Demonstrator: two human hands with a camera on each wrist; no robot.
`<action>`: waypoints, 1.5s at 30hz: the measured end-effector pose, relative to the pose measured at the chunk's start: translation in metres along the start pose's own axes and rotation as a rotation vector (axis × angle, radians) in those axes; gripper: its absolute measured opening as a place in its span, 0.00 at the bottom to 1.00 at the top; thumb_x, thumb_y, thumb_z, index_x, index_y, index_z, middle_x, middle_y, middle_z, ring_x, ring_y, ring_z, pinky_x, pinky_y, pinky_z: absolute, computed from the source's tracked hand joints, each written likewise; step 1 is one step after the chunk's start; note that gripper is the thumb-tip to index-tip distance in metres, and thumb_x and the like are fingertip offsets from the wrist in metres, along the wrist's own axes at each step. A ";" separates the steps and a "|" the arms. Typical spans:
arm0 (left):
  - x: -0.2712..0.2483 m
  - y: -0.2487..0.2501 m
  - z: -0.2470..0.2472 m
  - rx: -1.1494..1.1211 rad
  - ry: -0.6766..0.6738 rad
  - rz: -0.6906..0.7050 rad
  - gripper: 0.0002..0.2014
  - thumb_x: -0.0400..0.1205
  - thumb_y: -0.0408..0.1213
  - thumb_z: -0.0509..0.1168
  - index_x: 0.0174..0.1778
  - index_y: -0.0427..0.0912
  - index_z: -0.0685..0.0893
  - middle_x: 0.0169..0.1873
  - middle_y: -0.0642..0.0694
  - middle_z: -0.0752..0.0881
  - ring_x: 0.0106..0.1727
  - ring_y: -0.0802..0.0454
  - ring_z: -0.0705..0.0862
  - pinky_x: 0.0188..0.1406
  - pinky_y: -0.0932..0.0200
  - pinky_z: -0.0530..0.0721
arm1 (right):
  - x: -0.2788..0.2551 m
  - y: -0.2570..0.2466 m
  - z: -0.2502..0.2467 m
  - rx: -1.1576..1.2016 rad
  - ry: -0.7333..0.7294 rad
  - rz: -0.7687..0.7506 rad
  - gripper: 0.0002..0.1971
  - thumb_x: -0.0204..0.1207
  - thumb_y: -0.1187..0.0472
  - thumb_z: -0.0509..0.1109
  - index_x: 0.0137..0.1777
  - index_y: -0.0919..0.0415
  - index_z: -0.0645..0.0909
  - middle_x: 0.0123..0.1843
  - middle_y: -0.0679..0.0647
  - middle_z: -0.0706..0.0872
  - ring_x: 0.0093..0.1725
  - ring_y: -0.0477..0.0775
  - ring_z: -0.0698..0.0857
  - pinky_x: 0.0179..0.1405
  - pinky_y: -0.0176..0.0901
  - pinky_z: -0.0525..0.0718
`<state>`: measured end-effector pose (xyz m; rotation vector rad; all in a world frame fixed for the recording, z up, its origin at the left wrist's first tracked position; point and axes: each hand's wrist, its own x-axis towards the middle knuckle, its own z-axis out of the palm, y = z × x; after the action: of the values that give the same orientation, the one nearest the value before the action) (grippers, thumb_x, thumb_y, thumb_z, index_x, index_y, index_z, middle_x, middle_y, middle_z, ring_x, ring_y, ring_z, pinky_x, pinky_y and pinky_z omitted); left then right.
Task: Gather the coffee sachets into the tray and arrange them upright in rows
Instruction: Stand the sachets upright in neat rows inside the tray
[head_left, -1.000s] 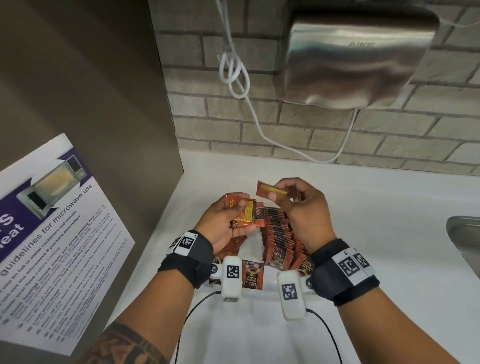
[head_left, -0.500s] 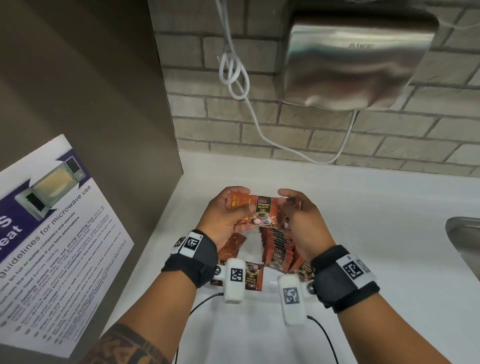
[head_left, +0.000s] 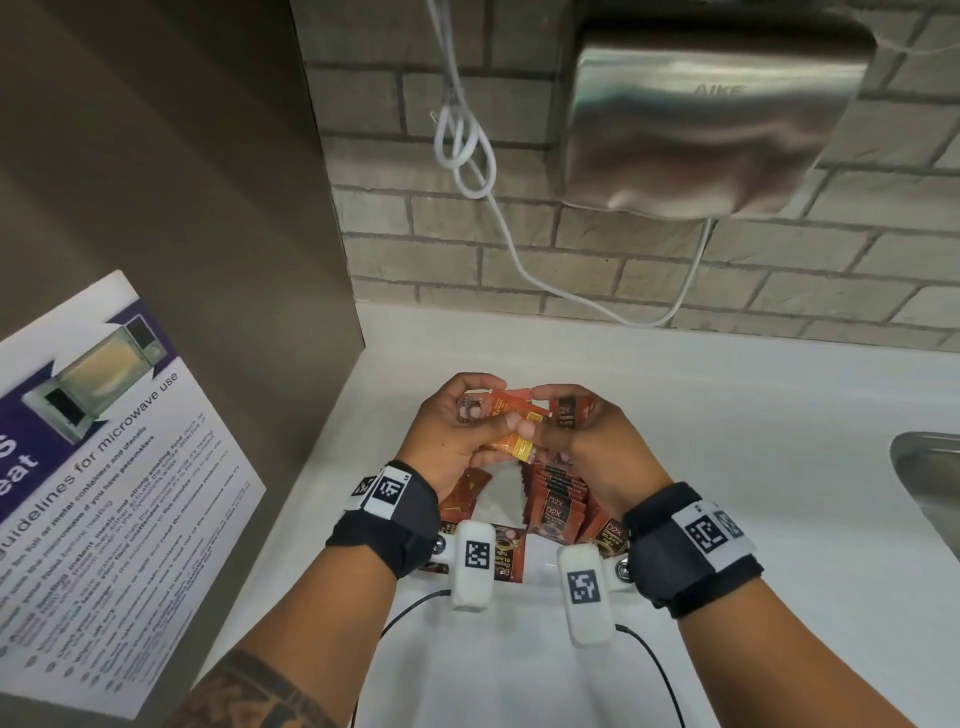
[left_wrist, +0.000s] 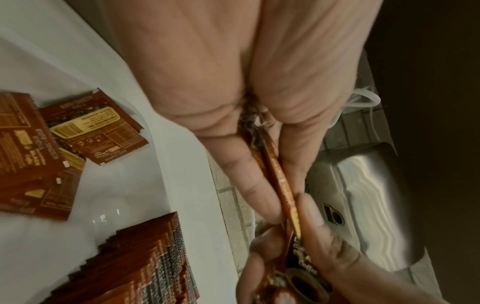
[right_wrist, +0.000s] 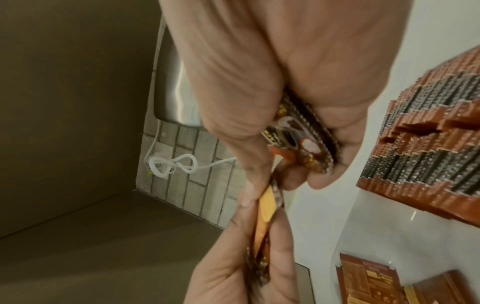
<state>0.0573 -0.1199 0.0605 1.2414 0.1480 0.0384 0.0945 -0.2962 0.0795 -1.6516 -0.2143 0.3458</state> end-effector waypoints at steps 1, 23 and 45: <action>0.000 0.000 0.001 0.000 0.014 -0.004 0.20 0.77 0.27 0.76 0.65 0.39 0.82 0.53 0.35 0.90 0.48 0.42 0.92 0.37 0.54 0.90 | 0.000 0.000 0.000 -0.023 -0.006 -0.007 0.19 0.71 0.61 0.84 0.60 0.54 0.85 0.36 0.56 0.90 0.34 0.54 0.86 0.38 0.47 0.87; -0.005 0.005 0.001 -0.163 0.050 -0.165 0.10 0.86 0.23 0.60 0.52 0.34 0.88 0.49 0.37 0.91 0.50 0.38 0.91 0.46 0.48 0.93 | -0.009 -0.008 -0.007 -0.407 0.178 -0.408 0.11 0.78 0.69 0.74 0.44 0.50 0.86 0.48 0.47 0.88 0.50 0.43 0.86 0.51 0.31 0.82; -0.004 0.005 0.001 0.140 0.044 0.057 0.20 0.73 0.25 0.80 0.56 0.48 0.85 0.48 0.37 0.91 0.43 0.45 0.92 0.29 0.56 0.88 | -0.009 -0.004 -0.020 0.110 -0.059 0.113 0.23 0.73 0.70 0.79 0.67 0.61 0.79 0.45 0.60 0.87 0.31 0.50 0.85 0.53 0.61 0.85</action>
<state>0.0542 -0.1197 0.0664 1.3849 0.1554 0.1065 0.0927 -0.3173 0.0855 -1.5491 -0.1437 0.4842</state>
